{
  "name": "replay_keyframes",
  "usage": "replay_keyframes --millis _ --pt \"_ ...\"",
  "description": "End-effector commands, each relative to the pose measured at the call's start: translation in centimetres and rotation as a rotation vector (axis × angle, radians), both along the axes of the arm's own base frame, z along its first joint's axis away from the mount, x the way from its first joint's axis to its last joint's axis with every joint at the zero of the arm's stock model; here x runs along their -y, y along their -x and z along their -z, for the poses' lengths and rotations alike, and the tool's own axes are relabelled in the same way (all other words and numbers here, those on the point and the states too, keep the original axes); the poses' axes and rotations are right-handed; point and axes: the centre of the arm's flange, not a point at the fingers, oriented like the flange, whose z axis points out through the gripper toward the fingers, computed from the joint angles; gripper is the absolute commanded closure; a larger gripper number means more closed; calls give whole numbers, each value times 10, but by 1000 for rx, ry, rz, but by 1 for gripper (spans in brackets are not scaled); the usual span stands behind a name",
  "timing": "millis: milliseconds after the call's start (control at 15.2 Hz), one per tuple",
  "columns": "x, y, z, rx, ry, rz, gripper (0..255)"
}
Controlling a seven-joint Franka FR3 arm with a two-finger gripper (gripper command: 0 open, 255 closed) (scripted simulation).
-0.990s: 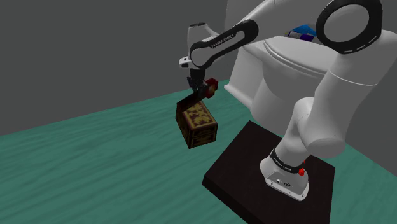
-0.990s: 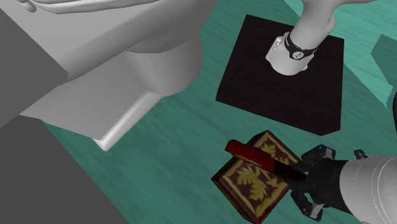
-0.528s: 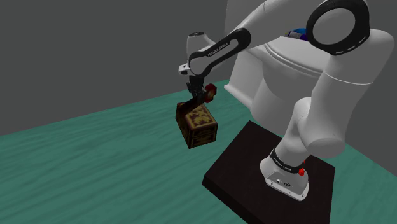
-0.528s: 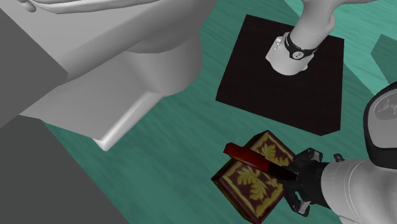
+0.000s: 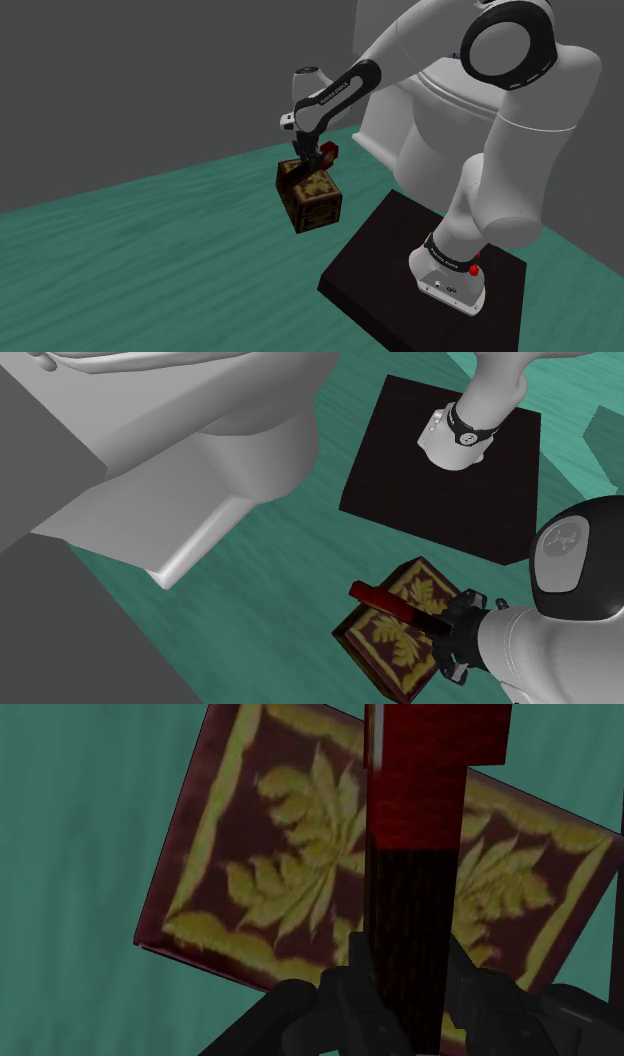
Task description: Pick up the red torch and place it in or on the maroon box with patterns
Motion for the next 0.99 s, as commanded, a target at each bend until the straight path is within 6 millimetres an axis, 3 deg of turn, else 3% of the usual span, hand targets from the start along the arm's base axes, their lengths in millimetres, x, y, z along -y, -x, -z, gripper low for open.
replay_keyframes --millis 0,396,462,792,924 --pt "1 -1 3 1 0 0 255" --pt "1 -1 3 1 0 0 255" --pt "1 -1 3 1 0 0 0" --pt "0 -1 3 1 0 0 0" --pt "-1 -3 -23 1 0 0 0"
